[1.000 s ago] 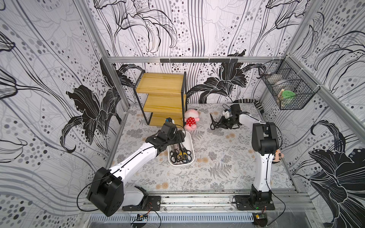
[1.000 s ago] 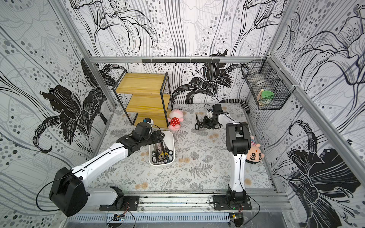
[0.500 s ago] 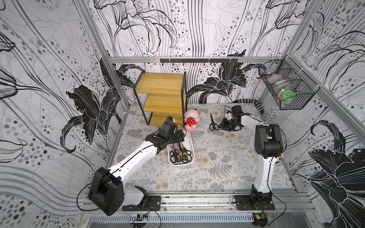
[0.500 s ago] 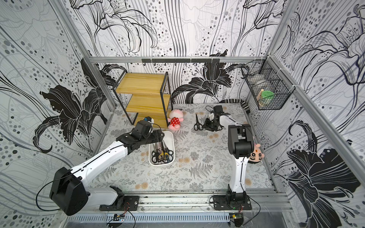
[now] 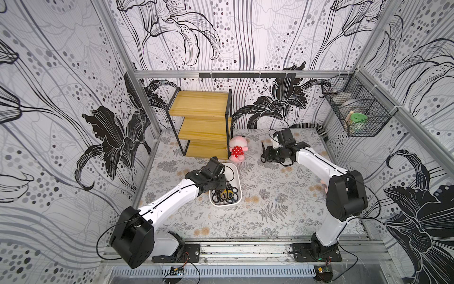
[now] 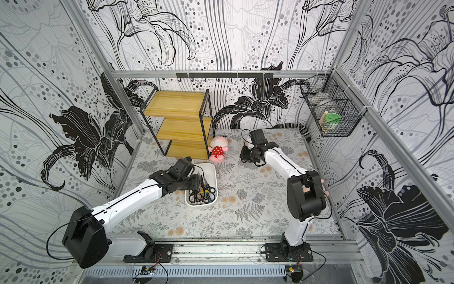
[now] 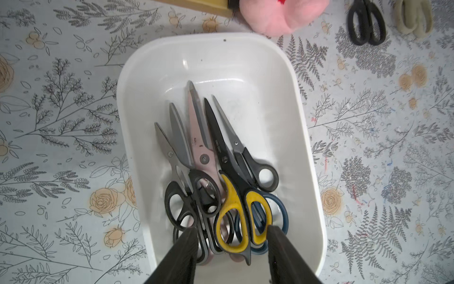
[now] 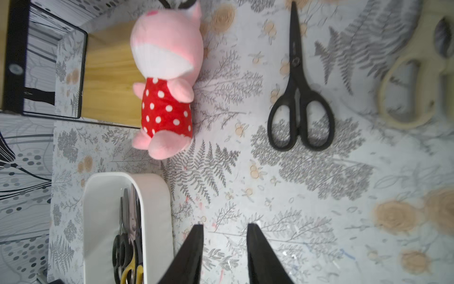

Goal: Take the scissors out of the storage box
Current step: Pick up the scissors from the storage box.

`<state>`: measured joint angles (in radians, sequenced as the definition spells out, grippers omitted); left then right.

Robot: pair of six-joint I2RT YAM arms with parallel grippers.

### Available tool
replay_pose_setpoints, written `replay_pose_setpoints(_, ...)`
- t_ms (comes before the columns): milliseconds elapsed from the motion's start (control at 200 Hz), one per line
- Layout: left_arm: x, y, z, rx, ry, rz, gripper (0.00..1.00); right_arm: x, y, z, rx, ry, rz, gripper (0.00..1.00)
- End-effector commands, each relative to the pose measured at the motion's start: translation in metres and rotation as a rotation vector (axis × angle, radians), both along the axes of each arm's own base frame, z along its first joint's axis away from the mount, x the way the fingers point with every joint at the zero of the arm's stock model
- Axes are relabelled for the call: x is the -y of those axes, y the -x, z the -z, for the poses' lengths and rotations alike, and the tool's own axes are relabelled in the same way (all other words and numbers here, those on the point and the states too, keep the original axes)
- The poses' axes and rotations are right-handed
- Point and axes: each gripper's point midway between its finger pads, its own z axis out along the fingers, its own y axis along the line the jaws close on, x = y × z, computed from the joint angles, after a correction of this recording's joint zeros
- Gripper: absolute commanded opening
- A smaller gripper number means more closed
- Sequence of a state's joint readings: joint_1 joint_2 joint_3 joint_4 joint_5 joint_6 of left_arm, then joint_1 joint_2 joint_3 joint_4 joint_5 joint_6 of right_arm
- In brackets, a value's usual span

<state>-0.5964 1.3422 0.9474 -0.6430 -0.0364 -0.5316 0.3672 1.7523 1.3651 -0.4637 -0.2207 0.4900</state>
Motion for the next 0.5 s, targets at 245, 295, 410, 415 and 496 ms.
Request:
replay_pose_setpoints(245, 0.003, 0.017, 0.039, -0.115, -0.074, -0.022, 0.34, -0.029, 0.042, 0.017, -0.05, 0.017, 0.031, 0.32)
replay_pose_setpoints(295, 0.005, 0.017, 0.042, -0.129, -0.082, -0.017, 0.33, -0.029, 0.041, 0.018, -0.052, 0.026, 0.027, 0.32)
replay_pose_setpoints(410, 0.009, 0.02, 0.052, -0.172, -0.102, -0.009, 0.26, -0.028, 0.037, 0.014, -0.043, 0.038, 0.025, 0.32)
replay_pose_setpoints(415, 0.009, 0.02, 0.052, -0.173, -0.104, -0.009, 0.26, -0.028, 0.037, 0.014, -0.043, 0.038, 0.026, 0.32)
replay_pose_setpoints(496, 0.008, 0.024, 0.059, -0.195, -0.118, -0.011, 0.26, -0.028, 0.036, 0.013, -0.036, 0.039, 0.028, 0.32)
